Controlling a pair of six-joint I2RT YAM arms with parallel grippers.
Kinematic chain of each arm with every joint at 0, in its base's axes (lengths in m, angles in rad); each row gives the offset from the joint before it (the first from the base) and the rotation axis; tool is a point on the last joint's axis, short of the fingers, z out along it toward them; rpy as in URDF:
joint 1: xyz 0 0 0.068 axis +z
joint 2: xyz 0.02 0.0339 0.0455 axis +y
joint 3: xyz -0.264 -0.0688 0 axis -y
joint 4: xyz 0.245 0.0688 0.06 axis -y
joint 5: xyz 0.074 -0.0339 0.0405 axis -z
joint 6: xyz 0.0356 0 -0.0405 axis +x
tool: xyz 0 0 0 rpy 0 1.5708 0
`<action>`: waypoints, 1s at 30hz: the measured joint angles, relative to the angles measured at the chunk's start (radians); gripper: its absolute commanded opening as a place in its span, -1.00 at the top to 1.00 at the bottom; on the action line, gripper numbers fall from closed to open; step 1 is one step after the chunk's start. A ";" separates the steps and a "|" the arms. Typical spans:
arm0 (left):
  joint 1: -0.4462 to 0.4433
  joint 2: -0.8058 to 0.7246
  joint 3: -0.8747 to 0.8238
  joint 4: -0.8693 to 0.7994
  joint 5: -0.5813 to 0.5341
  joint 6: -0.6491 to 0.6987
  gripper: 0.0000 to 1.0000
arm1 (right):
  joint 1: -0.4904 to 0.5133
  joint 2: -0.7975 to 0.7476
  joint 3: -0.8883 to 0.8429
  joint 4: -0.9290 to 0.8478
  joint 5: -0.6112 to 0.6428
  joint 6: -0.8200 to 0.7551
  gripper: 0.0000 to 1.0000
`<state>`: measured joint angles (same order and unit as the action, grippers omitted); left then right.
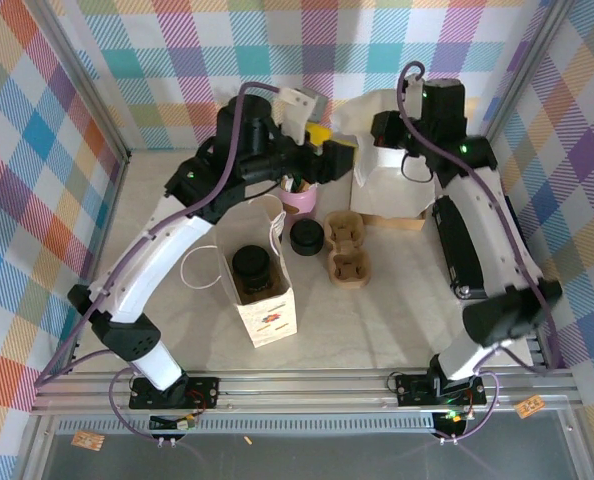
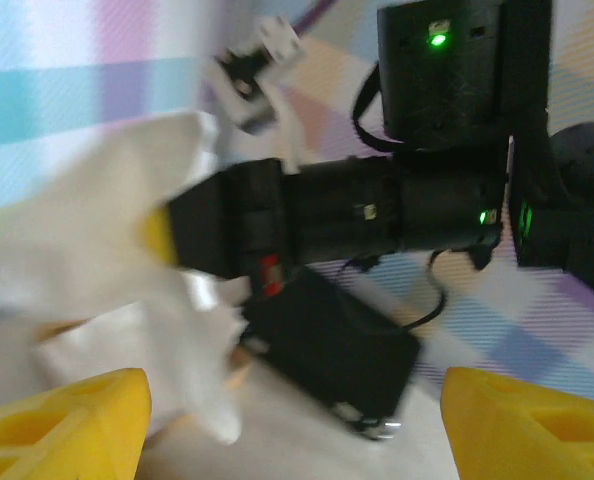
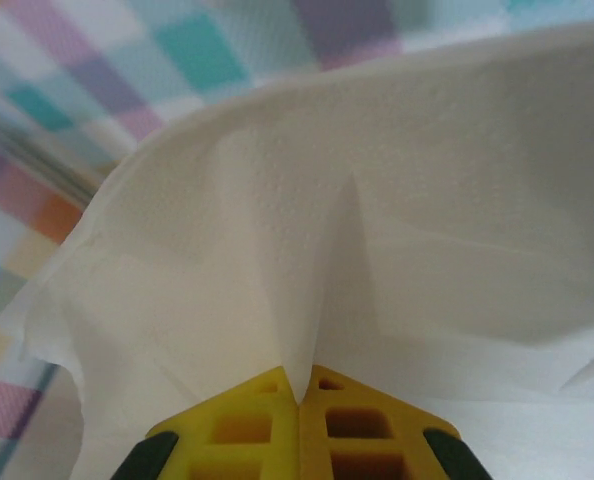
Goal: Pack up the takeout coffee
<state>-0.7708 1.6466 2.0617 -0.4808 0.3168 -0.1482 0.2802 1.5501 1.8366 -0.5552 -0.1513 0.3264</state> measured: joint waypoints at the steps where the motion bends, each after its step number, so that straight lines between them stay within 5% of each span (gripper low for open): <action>1: -0.009 0.000 -0.030 0.062 0.055 -0.040 -0.59 | 0.013 -0.056 -0.049 0.051 0.000 0.010 1.00; 6: -0.043 -0.001 -0.243 0.448 0.234 -0.285 -0.66 | 0.021 -0.285 -0.251 0.321 0.013 0.105 1.00; 10: -0.074 0.053 -0.292 0.636 0.268 -0.410 -0.76 | 0.021 -0.355 -0.283 0.475 0.015 0.181 1.00; 19: -0.159 0.188 -0.166 0.789 0.235 -0.440 -0.89 | 0.025 -0.406 -0.307 0.658 -0.018 0.348 1.00; 30: -0.178 0.171 -0.269 1.065 0.089 -0.403 -0.85 | 0.027 -0.460 -0.341 0.650 -0.004 0.365 1.00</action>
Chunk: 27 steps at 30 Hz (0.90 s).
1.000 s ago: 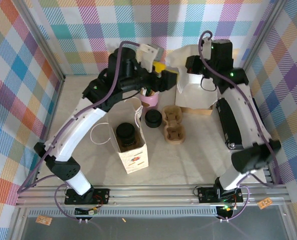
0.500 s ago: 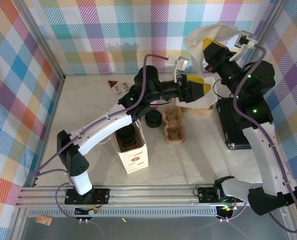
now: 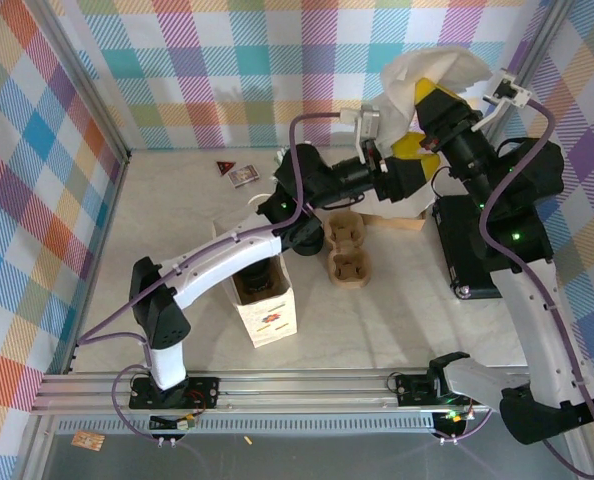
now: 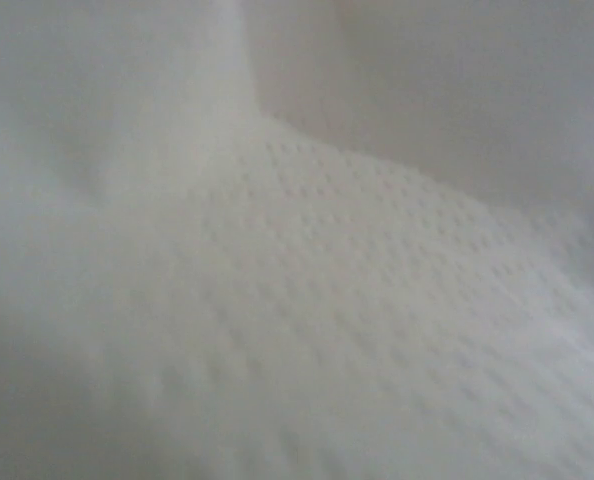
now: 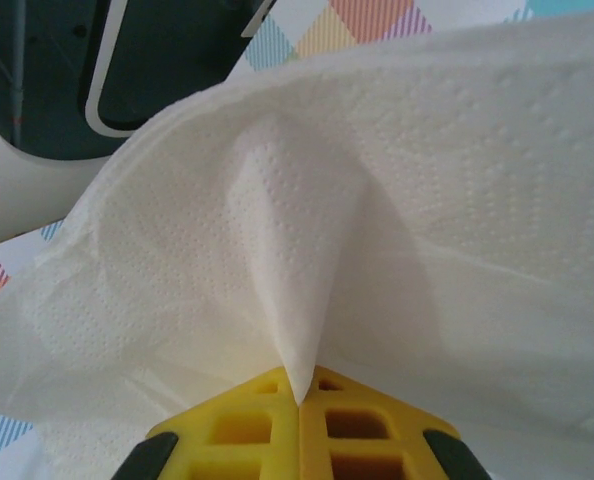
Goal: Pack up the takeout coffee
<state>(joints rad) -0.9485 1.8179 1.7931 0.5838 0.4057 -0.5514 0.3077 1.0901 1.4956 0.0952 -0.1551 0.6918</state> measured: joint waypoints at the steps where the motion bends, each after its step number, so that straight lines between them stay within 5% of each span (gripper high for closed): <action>1: -0.003 -0.010 -0.034 0.022 -0.026 0.010 -0.85 | 0.000 -0.006 0.000 -0.006 0.005 0.000 1.00; 10: -0.002 -0.029 -0.116 0.124 -0.200 0.111 -0.84 | 0.000 -0.031 0.003 -0.029 -0.008 0.012 1.00; 21: -0.002 -0.082 -0.129 0.224 -0.277 0.173 -0.84 | 0.000 -0.035 0.003 -0.063 -0.029 0.035 1.00; 27: -0.002 -0.086 -0.144 0.283 -0.314 0.174 -0.67 | 0.000 -0.046 -0.003 -0.074 -0.041 0.053 1.00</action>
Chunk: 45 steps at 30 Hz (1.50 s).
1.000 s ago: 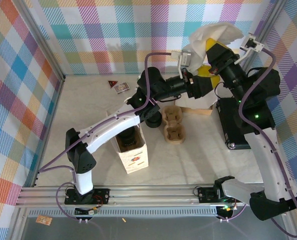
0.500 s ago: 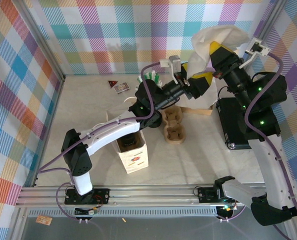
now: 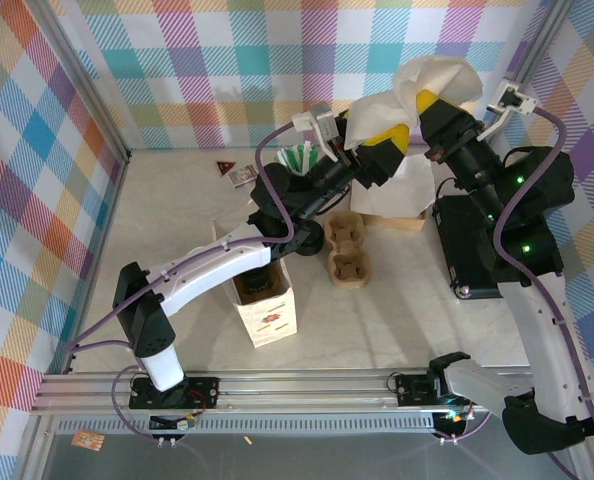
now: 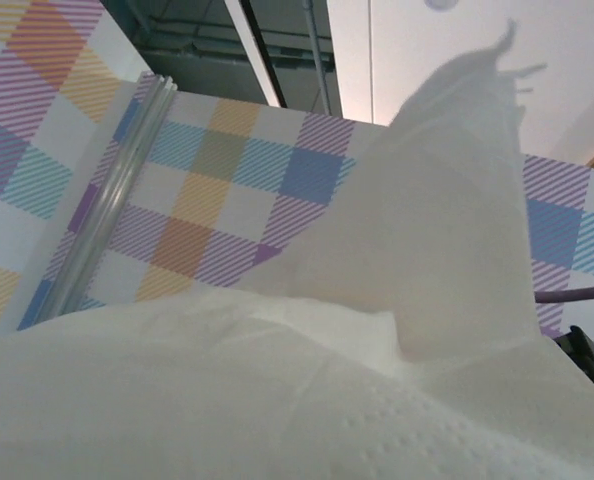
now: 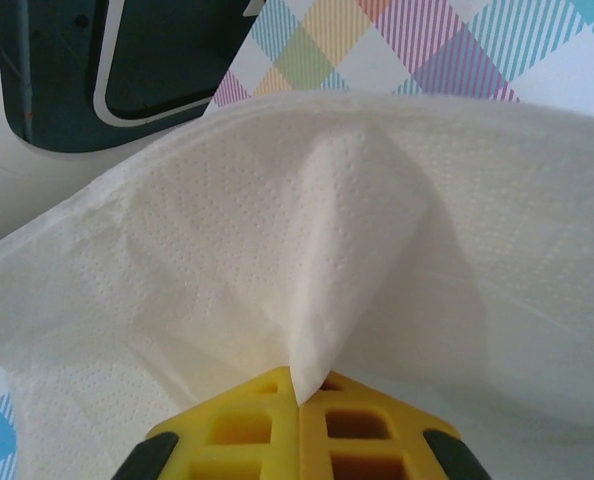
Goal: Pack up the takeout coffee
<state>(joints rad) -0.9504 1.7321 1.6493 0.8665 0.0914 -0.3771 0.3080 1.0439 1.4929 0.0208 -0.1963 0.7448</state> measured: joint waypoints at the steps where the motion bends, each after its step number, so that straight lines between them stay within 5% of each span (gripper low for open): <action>1: 0.000 0.000 -0.006 0.006 -0.009 0.001 -0.59 | 0.000 -0.002 -0.002 0.000 -0.002 0.003 1.00; 13: 0.000 -0.035 -0.061 0.055 -0.085 0.000 0.59 | 0.000 -0.019 -0.048 -0.007 -0.030 0.029 1.00; 14: 0.000 -0.038 -0.063 0.056 -0.085 -0.002 0.64 | 0.000 -0.024 -0.054 -0.006 -0.029 0.030 0.81; 16: 0.000 -0.045 -0.069 0.056 -0.084 0.001 0.72 | 0.000 -0.031 -0.066 -0.007 -0.025 0.040 -0.17; 17: 0.000 -0.049 -0.072 0.056 -0.084 0.001 0.76 | 0.000 -0.031 -0.068 -0.008 -0.024 0.047 -0.40; 20: 0.000 -0.063 -0.074 0.051 -0.086 0.009 1.00 | 0.000 -0.030 -0.072 -0.009 -0.023 0.076 -0.75; 23: 0.000 -0.081 -0.074 0.042 -0.080 0.031 1.00 | 0.000 -0.023 -0.073 -0.003 -0.039 0.123 -1.00; 33: 0.000 -0.092 -0.067 0.036 -0.014 0.016 1.00 | 0.000 0.102 -0.095 0.212 -0.214 0.370 -0.99; 45: 0.000 -0.088 -0.116 0.070 -0.014 -0.058 1.00 | -0.005 0.120 -0.083 0.307 -0.285 0.406 0.49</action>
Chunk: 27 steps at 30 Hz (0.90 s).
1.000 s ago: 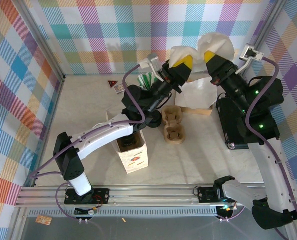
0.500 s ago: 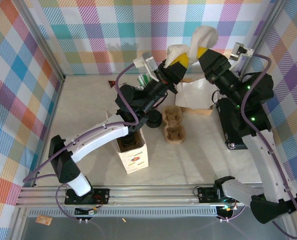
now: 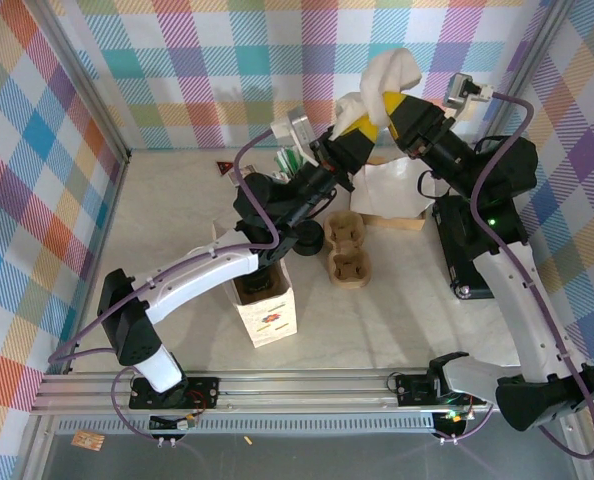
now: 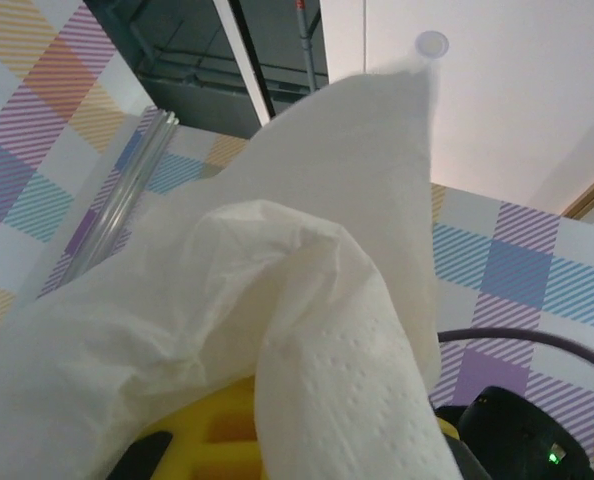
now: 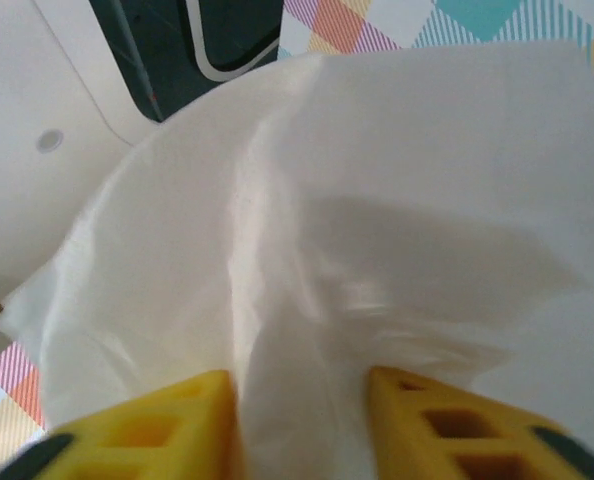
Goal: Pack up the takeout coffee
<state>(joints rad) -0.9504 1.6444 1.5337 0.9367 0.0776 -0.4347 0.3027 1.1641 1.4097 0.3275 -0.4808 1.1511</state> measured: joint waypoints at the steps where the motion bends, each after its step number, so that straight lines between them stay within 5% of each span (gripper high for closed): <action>1: 0.000 -0.001 -0.010 0.002 0.000 -0.002 1.00 | -0.002 -0.003 0.000 0.000 0.000 -0.010 0.61; 5: 0.000 -0.018 -0.065 0.006 -0.006 -0.007 1.00 | -0.008 -0.016 -0.002 -0.008 -0.001 -0.042 0.96; 8: 0.000 -0.040 -0.095 0.010 -0.018 -0.011 0.93 | -0.006 -0.023 -0.002 -0.020 -0.005 -0.064 1.00; 12: 0.000 -0.075 -0.136 0.014 -0.033 -0.010 -0.27 | -0.007 -0.024 -0.001 -0.026 -0.010 -0.098 1.00; 14: 0.000 -0.100 -0.176 0.016 -0.053 -0.009 -0.59 | -0.008 -0.023 0.014 -0.048 -0.016 -0.130 1.00; 21: 0.000 -0.357 -0.454 -0.072 -0.260 0.084 -0.61 | -0.008 0.027 0.172 -0.126 -0.129 -0.248 1.00; 27: 0.000 -0.690 -0.434 -0.485 -0.628 0.226 -0.54 | 0.100 0.125 0.330 -0.295 -0.270 -0.453 1.00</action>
<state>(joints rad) -0.9504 0.9543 1.0996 0.4515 -0.5503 -0.2089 0.4030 1.2892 1.7397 0.0322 -0.7506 0.6979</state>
